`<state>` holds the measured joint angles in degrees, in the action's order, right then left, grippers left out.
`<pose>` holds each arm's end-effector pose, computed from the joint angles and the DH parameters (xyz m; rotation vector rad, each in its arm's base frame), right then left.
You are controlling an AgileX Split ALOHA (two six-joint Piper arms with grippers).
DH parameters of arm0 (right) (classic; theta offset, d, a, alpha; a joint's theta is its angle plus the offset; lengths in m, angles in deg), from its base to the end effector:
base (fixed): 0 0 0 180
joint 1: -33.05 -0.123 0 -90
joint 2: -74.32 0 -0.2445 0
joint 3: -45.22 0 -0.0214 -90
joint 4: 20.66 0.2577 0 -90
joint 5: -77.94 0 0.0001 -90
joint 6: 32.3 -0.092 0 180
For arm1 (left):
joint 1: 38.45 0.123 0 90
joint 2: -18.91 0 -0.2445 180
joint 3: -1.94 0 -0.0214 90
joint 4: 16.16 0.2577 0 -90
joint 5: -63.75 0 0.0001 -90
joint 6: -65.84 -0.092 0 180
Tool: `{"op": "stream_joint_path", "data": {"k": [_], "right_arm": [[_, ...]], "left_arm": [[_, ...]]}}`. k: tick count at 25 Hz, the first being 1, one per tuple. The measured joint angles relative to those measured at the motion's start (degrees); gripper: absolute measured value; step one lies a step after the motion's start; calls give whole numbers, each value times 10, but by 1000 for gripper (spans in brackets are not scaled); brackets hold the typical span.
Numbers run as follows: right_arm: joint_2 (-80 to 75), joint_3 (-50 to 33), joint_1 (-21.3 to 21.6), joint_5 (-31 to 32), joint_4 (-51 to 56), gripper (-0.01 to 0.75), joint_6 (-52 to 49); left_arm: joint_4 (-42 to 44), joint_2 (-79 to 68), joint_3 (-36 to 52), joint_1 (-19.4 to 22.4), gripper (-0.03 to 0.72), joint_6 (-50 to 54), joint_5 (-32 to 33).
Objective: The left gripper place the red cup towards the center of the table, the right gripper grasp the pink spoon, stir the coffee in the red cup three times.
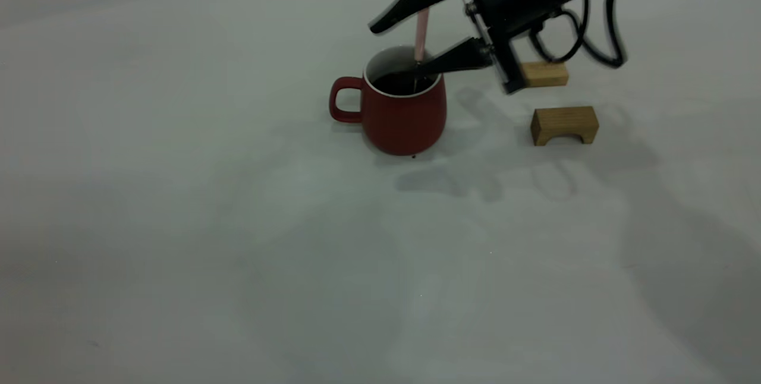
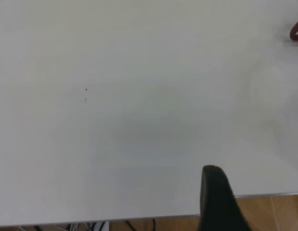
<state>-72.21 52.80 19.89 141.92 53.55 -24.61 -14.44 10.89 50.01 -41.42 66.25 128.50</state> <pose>0.3702 0.1683 0.0324 -0.6202 -2.3584 -1.3289 0.0388 0.0005 0.2714 0.0444 2.1082 0.0010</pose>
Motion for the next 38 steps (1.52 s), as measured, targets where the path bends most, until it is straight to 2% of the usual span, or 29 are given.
{"op": "stream_joint_path", "data": {"k": [6, 10, 13, 16, 18, 23, 33, 35, 38], "right_arm": [[97, 0, 0, -45, -272, 342, 4], [184, -1, 0, -50, -443, 244, 4], [256, -1, 0, -16, -566, 200, 4], [333, -3, 0, 38, -653, 192, 4], [381, -7, 0, 51, -699, 192, 0], [477, -54, 0, 57, -746, 191, -44], [755, -242, 1, 65, -795, 201, -62], [830, -275, 25, 67, -772, 203, -66], [946, -316, 102, 70, -750, 205, -71]], "left_arm": [[0, 0, 0, 0, 482, 0, 0], [0, 0, 0, 0, 482, 0, 0], [0, 0, 0, 0, 482, 0, 0], [0, 0, 0, 0, 482, 0, 0], [0, 0, 0, 0, 482, 0, 0], [0, 0, 0, 0, 482, 0, 0], [0, 0, 0, 0, 482, 0, 0], [0, 0, 0, 0, 482, 0, 0], [0, 0, 0, 0, 482, 0, 0]]}}
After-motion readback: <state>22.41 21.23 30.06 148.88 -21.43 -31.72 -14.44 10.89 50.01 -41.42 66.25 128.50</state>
